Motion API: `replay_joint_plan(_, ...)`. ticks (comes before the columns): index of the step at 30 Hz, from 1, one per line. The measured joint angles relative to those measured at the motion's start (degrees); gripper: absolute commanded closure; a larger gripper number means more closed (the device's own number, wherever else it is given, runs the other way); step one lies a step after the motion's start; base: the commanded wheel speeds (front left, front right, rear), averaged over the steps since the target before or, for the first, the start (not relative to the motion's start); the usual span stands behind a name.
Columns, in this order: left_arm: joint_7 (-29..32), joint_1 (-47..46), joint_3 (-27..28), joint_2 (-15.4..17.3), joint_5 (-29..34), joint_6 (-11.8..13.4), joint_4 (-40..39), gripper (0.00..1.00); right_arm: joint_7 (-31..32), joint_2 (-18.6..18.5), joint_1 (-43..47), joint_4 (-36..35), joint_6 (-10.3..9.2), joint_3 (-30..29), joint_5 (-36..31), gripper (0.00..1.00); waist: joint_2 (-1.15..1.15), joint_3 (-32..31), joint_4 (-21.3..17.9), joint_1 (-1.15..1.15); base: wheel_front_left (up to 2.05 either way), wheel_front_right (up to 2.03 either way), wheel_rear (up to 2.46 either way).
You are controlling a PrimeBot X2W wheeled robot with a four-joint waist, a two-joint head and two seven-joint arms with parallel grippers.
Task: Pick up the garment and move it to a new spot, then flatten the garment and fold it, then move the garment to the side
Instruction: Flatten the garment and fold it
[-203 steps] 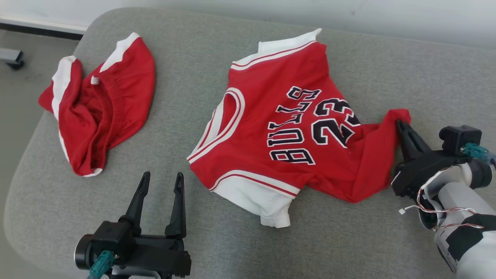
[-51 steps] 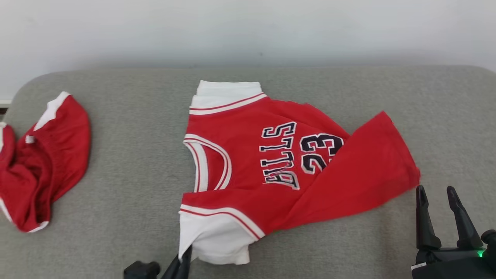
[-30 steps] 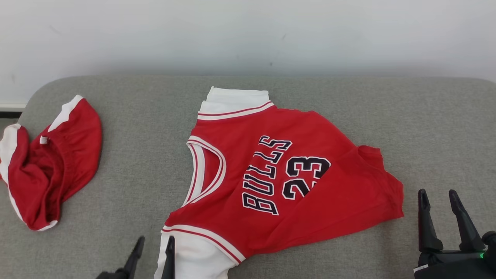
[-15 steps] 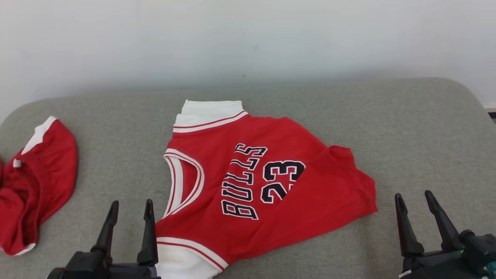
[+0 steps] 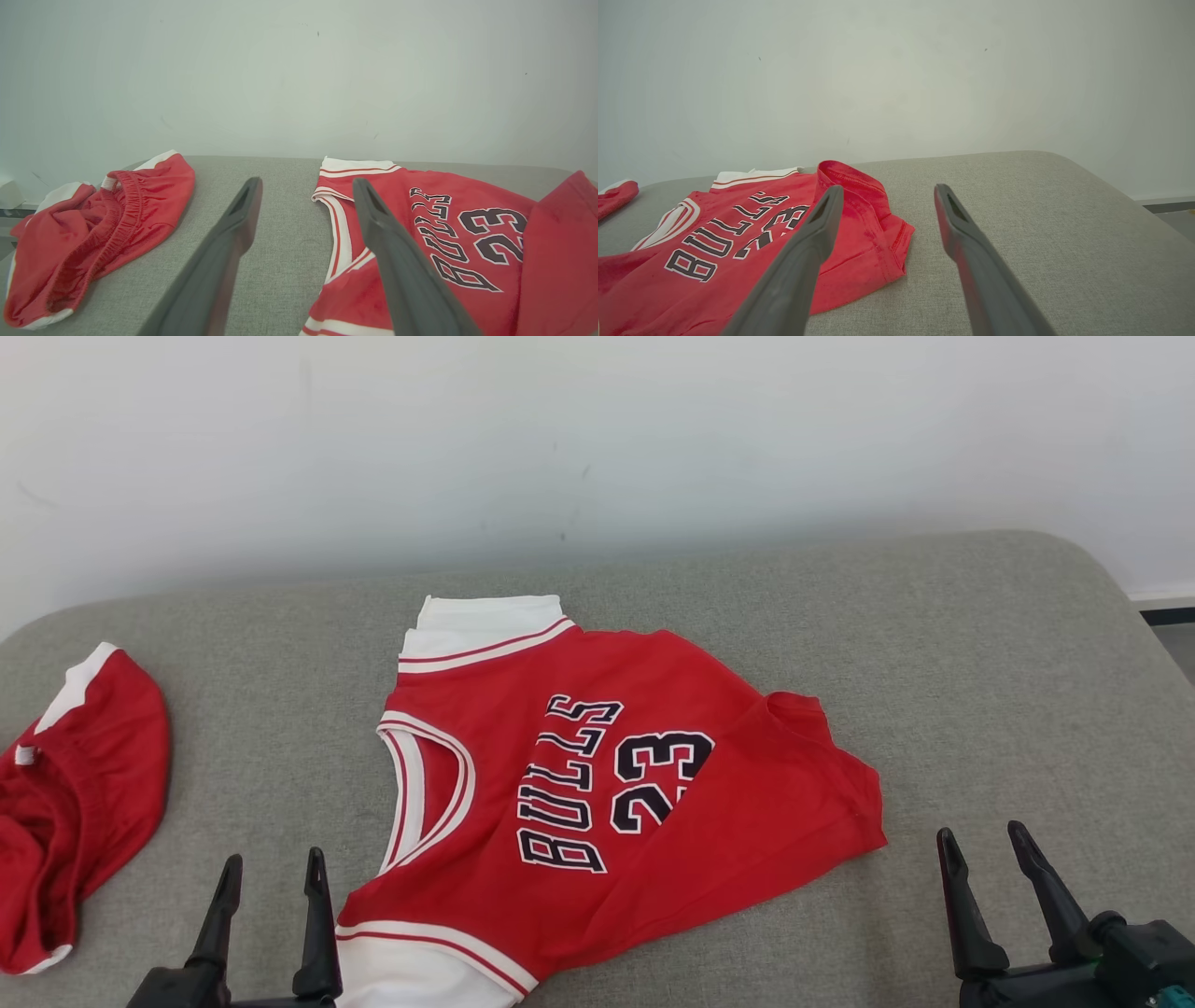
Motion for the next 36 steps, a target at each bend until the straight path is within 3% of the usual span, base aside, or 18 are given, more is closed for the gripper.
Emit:
replay_joint_plan(15, 0.0, 0.57, 0.03, -0.4, 0.53, 0.19, 0.23, 0.0, 0.0, 2.03, 1.42, -1.71, -0.01, 0.4, -2.23, 0.0, 0.0, -0.39, 0.8, 0.0, 0.0, 0.0, 0.0)
replay_joint_plan(36, 0.0, 1.21, -0.58, -0.44, -0.62, 0.53, 0.38, 0.0, 0.0, 3.33, 0.46, -0.37, -0.01, 1.47, -0.43, 0.0, 0.0, -1.25, 1.93, 0.0, 0.0, 0.0, 0.0)
